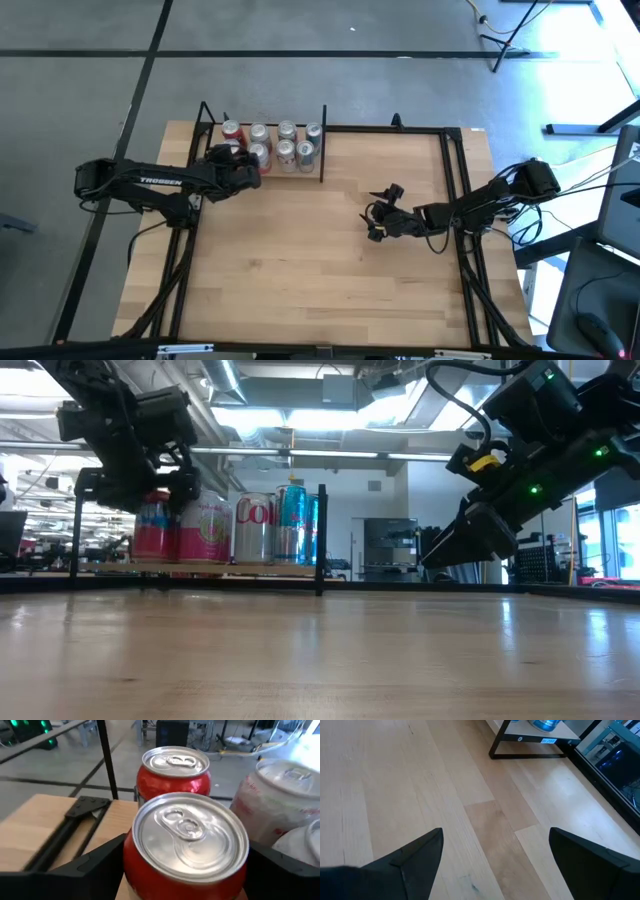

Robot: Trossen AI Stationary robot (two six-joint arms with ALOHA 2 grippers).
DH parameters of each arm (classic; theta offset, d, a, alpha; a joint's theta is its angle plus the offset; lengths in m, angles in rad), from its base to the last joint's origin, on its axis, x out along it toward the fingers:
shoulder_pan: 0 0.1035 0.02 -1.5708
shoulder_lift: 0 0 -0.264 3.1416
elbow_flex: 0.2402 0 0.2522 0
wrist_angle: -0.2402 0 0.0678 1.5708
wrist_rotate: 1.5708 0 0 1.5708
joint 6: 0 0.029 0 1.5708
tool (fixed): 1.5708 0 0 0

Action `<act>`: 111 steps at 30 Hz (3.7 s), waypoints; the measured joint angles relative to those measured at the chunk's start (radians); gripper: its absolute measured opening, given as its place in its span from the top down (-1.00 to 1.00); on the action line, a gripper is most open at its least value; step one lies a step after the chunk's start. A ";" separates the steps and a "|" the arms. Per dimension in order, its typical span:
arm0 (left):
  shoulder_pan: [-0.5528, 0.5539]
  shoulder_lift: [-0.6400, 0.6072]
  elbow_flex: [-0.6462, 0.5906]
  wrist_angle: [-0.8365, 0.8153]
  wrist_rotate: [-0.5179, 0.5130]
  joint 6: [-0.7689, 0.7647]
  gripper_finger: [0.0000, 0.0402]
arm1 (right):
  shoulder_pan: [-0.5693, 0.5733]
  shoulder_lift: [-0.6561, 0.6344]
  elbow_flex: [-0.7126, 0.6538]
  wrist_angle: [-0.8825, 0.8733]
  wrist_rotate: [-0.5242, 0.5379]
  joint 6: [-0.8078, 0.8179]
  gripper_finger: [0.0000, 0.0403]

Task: Place canned beverage on shelf
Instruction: Put the red soda can on the shelf aligned with other red soda can, then return to Home Position

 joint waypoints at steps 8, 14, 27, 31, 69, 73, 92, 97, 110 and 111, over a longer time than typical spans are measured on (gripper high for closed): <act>0.000 0.000 0.000 0.040 -0.027 -0.014 -0.72 | 0.000 0.000 0.000 0.000 0.000 0.000 -0.73; 0.000 0.000 0.000 0.038 -0.032 0.044 -0.85 | 0.000 0.000 0.000 0.000 0.000 0.000 -0.73; 0.000 0.000 -0.001 0.038 -0.084 0.065 -0.99 | 0.000 0.000 0.000 0.000 0.000 0.000 -0.73; 0.000 0.000 0.010 0.035 -0.106 0.085 -0.99 | 0.000 0.000 0.000 0.000 0.000 0.000 -0.73; -0.247 0.015 0.223 0.714 1.355 1.114 -0.99 | 0.000 0.000 0.042 0.132 -0.068 -0.033 -0.73; -0.285 0.038 0.221 0.769 1.197 1.111 -0.99 | 0.000 0.000 0.042 0.134 -0.149 -0.014 -0.73; -0.279 0.166 0.221 0.830 1.022 1.057 0.24 | 0.000 -0.175 0.042 -0.003 -0.219 -0.037 0.13; -0.285 0.166 0.218 0.832 1.023 1.080 0.89 | 0.000 -0.297 0.041 -0.109 -0.326 -0.065 0.65; -0.327 -0.027 -0.169 1.094 1.162 1.219 1.00 | 0.000 -0.608 -0.305 0.162 -0.515 -0.020 0.87; -0.324 -0.063 -0.206 1.096 1.114 1.212 1.00 | 0.000 -0.638 -0.324 0.164 -0.515 -0.017 0.87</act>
